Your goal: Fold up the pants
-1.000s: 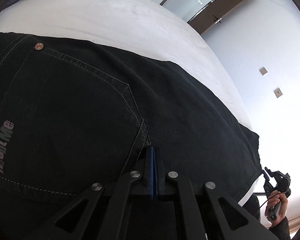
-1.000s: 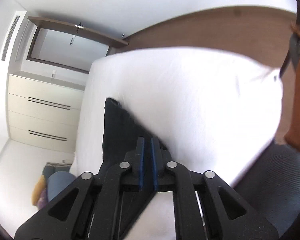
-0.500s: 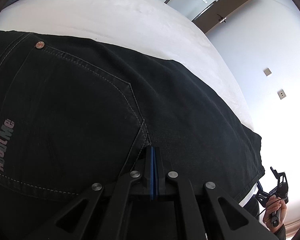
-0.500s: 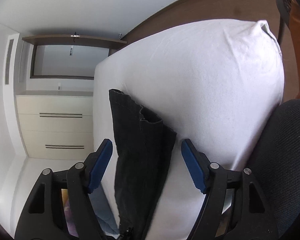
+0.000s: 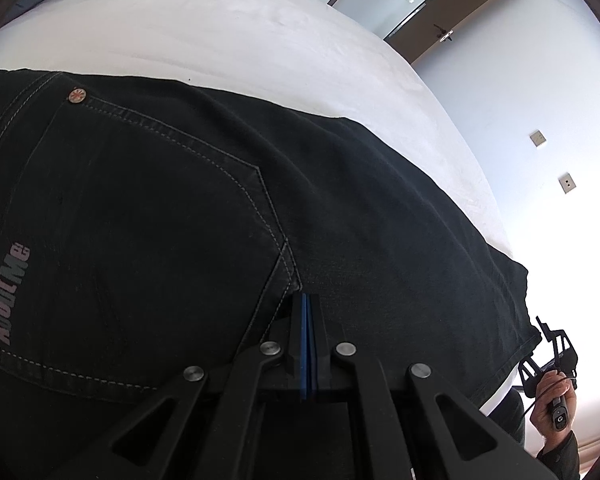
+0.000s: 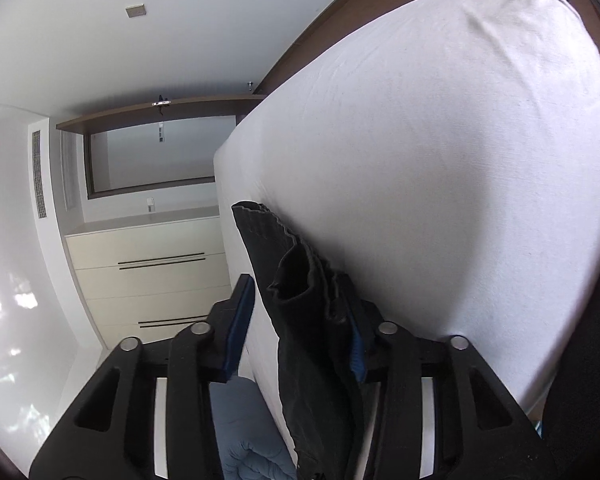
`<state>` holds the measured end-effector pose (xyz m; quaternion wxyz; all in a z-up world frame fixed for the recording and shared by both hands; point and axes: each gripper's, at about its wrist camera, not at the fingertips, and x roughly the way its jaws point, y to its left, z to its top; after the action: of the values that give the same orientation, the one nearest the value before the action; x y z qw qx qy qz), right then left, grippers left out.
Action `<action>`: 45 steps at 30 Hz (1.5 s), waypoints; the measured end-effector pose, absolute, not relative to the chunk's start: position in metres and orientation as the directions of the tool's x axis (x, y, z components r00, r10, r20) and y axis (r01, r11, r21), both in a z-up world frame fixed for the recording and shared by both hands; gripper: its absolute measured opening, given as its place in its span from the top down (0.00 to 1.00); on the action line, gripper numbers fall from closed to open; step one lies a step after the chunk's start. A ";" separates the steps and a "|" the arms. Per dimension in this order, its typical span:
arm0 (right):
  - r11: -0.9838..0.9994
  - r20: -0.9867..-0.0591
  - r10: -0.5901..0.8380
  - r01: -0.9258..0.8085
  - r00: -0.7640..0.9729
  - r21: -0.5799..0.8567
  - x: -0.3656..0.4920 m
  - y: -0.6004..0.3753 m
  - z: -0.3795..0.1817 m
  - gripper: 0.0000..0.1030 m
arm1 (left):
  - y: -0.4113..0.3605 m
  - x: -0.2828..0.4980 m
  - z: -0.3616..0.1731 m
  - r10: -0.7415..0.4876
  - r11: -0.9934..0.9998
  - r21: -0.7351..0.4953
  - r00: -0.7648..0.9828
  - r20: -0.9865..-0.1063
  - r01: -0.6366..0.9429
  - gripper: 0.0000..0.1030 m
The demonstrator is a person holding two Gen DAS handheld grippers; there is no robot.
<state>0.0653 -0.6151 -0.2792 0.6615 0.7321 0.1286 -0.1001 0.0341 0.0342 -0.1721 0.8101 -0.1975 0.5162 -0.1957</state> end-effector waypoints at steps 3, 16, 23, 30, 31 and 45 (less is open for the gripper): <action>-0.112 -0.314 0.055 0.318 0.948 0.941 0.070 -0.617 -0.286 0.86 | 0.033 0.034 -0.170 -0.509 0.854 -0.506 0.388 -0.768 0.119 0.96; 0.167 -0.482 0.002 0.475 0.876 0.864 0.089 -0.601 -0.239 0.91 | 0.029 0.032 -0.172 -0.514 0.851 -0.511 0.389 -0.765 0.119 0.96; 0.719 -0.582 0.073 0.361 0.810 0.593 0.150 -0.487 -0.149 0.92 | 0.029 0.031 -0.176 -0.529 0.840 -0.531 0.396 -0.750 0.116 0.96; 0.989 -0.780 -0.026 0.128 0.625 0.070 0.179 -0.333 -0.194 0.92 | 0.035 0.033 -0.175 -0.544 0.824 -0.561 0.392 -0.742 0.082 0.97; 0.991 -0.792 -0.048 0.125 0.609 0.037 0.179 -0.328 -0.205 0.92 | 0.034 0.033 -0.170 -0.549 0.819 -0.570 0.390 -0.739 0.074 0.93; 0.967 -0.655 -0.200 0.038 0.729 -0.253 0.109 -0.273 -0.172 0.92 | -0.076 0.063 -0.154 -0.775 0.629 -0.769 0.161 -0.611 0.111 0.05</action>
<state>0.1089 -0.2734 -0.1724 0.9230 -0.1118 0.3625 -0.0643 0.0632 -0.0760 -0.1545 0.7031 -0.2933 0.5659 -0.3153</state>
